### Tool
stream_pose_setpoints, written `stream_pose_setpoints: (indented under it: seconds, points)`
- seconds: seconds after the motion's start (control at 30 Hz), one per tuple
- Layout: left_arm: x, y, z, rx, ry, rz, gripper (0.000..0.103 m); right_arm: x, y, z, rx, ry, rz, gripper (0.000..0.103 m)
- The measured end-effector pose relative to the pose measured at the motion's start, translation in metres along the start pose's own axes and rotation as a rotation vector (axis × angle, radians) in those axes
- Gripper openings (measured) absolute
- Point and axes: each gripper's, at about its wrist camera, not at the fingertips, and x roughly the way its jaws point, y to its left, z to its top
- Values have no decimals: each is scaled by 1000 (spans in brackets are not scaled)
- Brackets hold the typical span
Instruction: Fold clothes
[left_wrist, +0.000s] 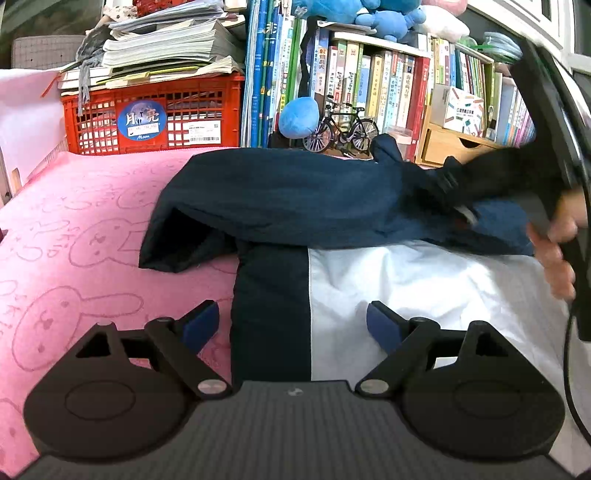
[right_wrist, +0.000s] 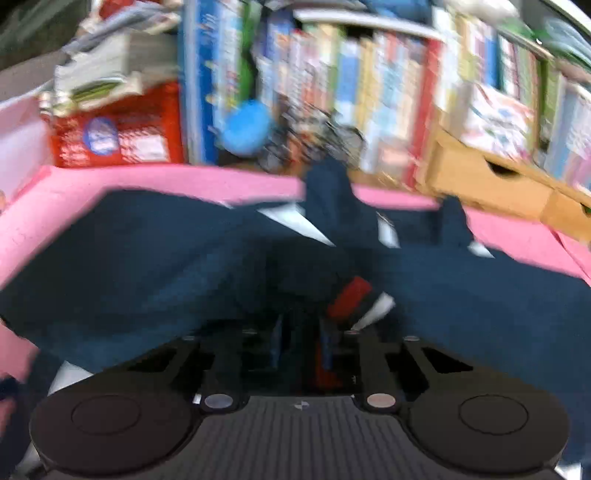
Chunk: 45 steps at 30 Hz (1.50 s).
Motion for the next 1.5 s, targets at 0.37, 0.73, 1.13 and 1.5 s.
stream_pose_setpoints:
  seconds: [0.37, 0.73, 1.13, 1.5]
  points:
    - [0, 3, -1, -6, 1, -16, 91, -42, 83, 65, -145, -200, 550, 90]
    - [0, 8, -3, -18, -3, -35, 93, 39, 29, 3, -97, 50, 153, 31]
    - [-1, 12, -3, -36, -6, -74, 97, 11, 126, 56, -333, 90, 508, 93]
    - [-3, 20, -4, -94, -27, -115, 97, 39, 211, 49, -423, 104, 615, 15]
